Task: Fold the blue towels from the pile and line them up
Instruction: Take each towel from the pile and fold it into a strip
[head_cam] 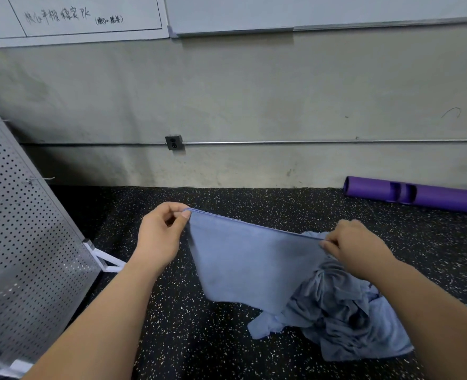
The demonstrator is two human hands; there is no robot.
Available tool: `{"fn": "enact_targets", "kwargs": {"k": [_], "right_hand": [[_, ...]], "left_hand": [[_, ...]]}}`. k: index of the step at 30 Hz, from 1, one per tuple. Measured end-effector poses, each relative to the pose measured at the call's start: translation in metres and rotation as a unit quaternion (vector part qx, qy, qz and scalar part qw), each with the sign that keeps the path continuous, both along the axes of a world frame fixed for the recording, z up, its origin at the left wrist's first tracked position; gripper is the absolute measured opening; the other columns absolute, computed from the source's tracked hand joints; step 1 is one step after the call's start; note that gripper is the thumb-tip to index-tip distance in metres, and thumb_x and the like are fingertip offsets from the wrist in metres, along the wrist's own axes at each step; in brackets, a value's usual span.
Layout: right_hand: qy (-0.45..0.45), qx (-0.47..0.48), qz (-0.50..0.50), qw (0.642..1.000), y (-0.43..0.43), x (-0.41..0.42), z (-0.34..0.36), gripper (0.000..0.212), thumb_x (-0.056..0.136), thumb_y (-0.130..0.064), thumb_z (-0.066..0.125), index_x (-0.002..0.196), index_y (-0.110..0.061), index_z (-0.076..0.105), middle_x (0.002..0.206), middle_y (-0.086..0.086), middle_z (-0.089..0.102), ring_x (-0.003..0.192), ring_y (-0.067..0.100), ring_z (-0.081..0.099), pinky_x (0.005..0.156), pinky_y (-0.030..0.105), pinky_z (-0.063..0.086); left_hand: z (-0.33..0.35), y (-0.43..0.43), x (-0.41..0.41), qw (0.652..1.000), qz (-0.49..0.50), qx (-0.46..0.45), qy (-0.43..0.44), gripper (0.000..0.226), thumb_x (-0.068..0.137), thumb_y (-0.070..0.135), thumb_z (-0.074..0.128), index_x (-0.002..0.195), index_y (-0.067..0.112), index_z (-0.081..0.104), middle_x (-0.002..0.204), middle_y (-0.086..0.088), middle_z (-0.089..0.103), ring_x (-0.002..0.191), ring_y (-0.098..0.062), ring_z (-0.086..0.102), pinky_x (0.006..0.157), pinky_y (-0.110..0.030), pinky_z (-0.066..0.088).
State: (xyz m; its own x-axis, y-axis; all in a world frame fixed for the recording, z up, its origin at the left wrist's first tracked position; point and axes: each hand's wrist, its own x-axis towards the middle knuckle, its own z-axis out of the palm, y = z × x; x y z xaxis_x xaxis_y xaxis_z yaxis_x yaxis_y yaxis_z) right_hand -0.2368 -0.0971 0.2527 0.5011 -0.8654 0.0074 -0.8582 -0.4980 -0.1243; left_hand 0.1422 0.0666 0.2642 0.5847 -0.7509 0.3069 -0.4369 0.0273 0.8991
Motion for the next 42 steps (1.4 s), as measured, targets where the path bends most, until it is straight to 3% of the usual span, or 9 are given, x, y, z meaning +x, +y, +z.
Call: {"fn": "enact_targets", "kwargs": {"k": [3, 8, 13, 18, 25, 31, 35, 40, 42], "right_hand": [[-0.005, -0.019, -0.024, 1.0, -0.003, -0.009, 0.002, 0.032, 0.104, -0.056, 0.054, 0.09, -0.035, 0.073, 0.108, -0.012, 0.058, 0.106, 0.017, 0.051, 0.089, 0.04, 0.054], [-0.128, -0.068, -0.03, 0.989, -0.009, -0.023, 0.007, 0.01, 0.096, -0.039, 0.075, 0.087, -0.037, 0.077, 0.097, -0.019, 0.073, 0.082, 0.012, 0.066, 0.077, 0.037, 0.057], [-0.252, -0.075, -0.045, 0.964, 0.001, -0.035, 0.025, 0.005, 0.088, -0.029, 0.086, 0.091, -0.032, 0.083, 0.091, -0.02, 0.075, 0.08, 0.001, 0.068, 0.071, 0.016, 0.045], [-0.338, -0.052, -0.064, 0.937, 0.014, -0.042, 0.038, 0.013, 0.082, -0.026, 0.091, 0.087, -0.035, 0.083, 0.08, -0.016, 0.076, 0.074, 0.003, 0.068, 0.07, 0.025, 0.051], [-0.44, 0.019, -0.051, 0.896, 0.015, -0.055, 0.04, 0.031, 0.078, -0.016, 0.093, 0.1, -0.034, 0.081, 0.081, -0.005, 0.074, 0.075, 0.016, 0.065, 0.072, 0.014, 0.053], [-0.47, 0.065, -0.071, 0.878, 0.017, -0.064, 0.042, 0.007, 0.084, -0.024, 0.089, 0.086, -0.026, 0.083, 0.072, -0.007, 0.072, 0.06, 0.003, 0.054, 0.058, 0.012, 0.044], [-0.554, 0.085, -0.087, 0.823, 0.016, -0.067, 0.042, 0.008, 0.087, -0.025, 0.087, 0.09, -0.019, 0.082, 0.086, 0.0, 0.08, 0.077, 0.01, 0.068, 0.083, 0.031, 0.055], [-0.555, 0.061, -0.11, 0.823, 0.013, -0.068, 0.039, 0.012, 0.081, -0.024, 0.091, 0.084, -0.016, 0.082, 0.081, -0.001, 0.08, 0.064, 0.0, 0.065, 0.066, 0.016, 0.054], [-0.585, 0.052, -0.111, 0.802, 0.007, -0.068, 0.038, 0.011, 0.083, -0.022, 0.089, 0.088, -0.016, 0.082, 0.085, -0.002, 0.08, 0.074, 0.004, 0.069, 0.072, 0.015, 0.057]], "left_hand": [[-0.003, 0.006, 0.005, 0.999, -0.013, 0.021, -0.041, 0.008, 0.102, 0.02, 0.07, 0.098, 0.027, 0.072, 0.09, 0.002, 0.075, 0.087, -0.011, 0.07, 0.087, -0.035, 0.056], [-0.003, 0.014, 0.007, 0.993, -0.037, 0.036, -0.108, 0.01, 0.099, 0.025, 0.074, 0.105, 0.033, 0.076, 0.088, 0.011, 0.076, 0.09, -0.011, 0.073, 0.091, -0.039, 0.058], [0.002, 0.02, 0.004, 0.984, -0.049, 0.046, -0.166, 0.014, 0.094, 0.024, 0.08, 0.101, 0.036, 0.08, 0.087, 0.019, 0.074, 0.082, -0.008, 0.07, 0.078, -0.035, 0.059], [0.003, 0.017, -0.002, 0.987, -0.037, 0.047, -0.152, 0.011, 0.097, 0.025, 0.077, 0.091, 0.034, 0.076, 0.085, 0.018, 0.072, 0.078, -0.009, 0.068, 0.075, -0.033, 0.058], [0.002, 0.009, -0.007, 0.991, -0.024, 0.047, -0.122, 0.012, 0.101, 0.029, 0.071, 0.089, 0.031, 0.074, 0.084, 0.015, 0.075, 0.082, -0.014, 0.071, 0.081, -0.043, 0.059], [0.002, 0.003, -0.016, 0.994, -0.015, 0.037, -0.104, 0.01, 0.102, 0.027, 0.07, 0.096, 0.028, 0.078, 0.089, 0.018, 0.078, 0.089, -0.004, 0.073, 0.089, -0.039, 0.059], [0.007, -0.001, -0.023, 0.996, -0.007, 0.009, -0.093, 0.01, 0.101, 0.023, 0.072, 0.099, 0.03, 0.078, 0.088, 0.016, 0.078, 0.087, -0.006, 0.073, 0.084, -0.034, 0.059], [0.005, -0.006, -0.029, 0.997, -0.026, 0.014, -0.073, 0.01, 0.096, 0.02, 0.079, 0.096, 0.03, 0.079, 0.082, 0.009, 0.076, 0.081, -0.017, 0.072, 0.079, -0.042, 0.059], [0.005, -0.008, -0.028, 0.998, -0.017, 0.007, -0.062, 0.01, 0.094, 0.02, 0.081, 0.093, 0.03, 0.08, 0.083, 0.01, 0.076, 0.082, -0.013, 0.072, 0.081, -0.041, 0.06]]}}
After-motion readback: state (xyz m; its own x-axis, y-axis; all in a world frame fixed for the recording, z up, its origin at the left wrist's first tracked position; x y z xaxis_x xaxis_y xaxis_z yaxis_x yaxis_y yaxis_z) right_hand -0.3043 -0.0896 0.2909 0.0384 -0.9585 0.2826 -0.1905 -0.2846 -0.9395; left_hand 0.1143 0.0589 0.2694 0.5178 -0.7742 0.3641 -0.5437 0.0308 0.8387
